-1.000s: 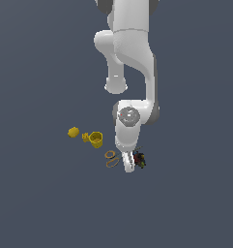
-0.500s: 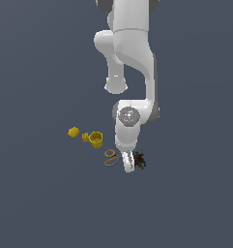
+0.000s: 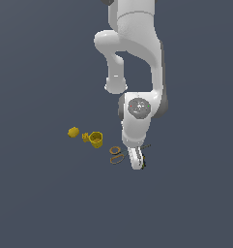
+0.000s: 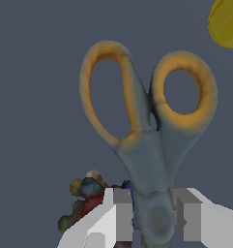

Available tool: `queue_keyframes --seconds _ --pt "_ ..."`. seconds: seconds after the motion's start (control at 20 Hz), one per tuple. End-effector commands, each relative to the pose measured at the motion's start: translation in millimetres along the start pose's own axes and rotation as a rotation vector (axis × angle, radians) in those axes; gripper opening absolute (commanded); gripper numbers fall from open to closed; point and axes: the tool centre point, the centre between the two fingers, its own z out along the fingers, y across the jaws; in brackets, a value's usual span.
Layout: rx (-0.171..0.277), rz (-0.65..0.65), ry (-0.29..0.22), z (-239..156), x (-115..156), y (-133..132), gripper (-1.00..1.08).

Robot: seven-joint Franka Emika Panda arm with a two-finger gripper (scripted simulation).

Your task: Pick up a designated object from a clutter of objects.

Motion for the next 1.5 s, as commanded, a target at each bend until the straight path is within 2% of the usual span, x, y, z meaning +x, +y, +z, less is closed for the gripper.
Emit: queue_keyframes --seconds 0.0,1.0,1.45 --pt "0.002 -0.001 0.000 -19.1 -11.8 -3.3 -1.00" --pt "0.003 -0.001 0.001 -220.2 -135.5 -38.4 -1.00" --pt "0.003 -0.002 0.000 -281.4 -174.1 -52.2 -1.00"
